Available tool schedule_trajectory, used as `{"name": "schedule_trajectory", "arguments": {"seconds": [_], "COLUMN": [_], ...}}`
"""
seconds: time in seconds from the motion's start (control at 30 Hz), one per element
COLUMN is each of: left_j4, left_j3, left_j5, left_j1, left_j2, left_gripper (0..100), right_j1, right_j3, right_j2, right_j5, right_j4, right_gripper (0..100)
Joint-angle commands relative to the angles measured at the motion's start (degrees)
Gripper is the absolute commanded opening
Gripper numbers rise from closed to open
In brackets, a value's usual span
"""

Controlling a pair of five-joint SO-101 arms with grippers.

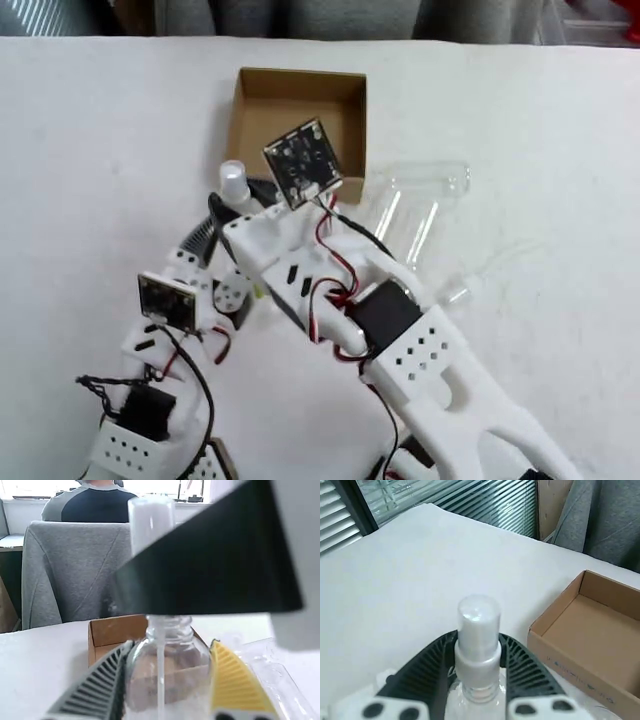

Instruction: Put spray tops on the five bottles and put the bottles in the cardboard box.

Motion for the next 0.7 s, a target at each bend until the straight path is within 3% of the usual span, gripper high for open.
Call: {"name": "schedule_trajectory", "arguments": {"seconds": [0.0, 0.67], "left_j4": [-1.14, -1.14], "left_j3": [-0.88, -0.88], "left_j5": [-0.62, -0.62], "left_j1": [0.57, 0.48], "left_j2": [-1.10, -1.10], "left_gripper": [9, 9], "right_j1": [-1.19, -1.27], "right_j3": [-2.99, -2.64], "right_j2": [0.22, -3.30], "right_j5": [0.79, 0.79], "right_j4": [0.22, 6.20], "right_gripper": [1.6, 1.8]}}
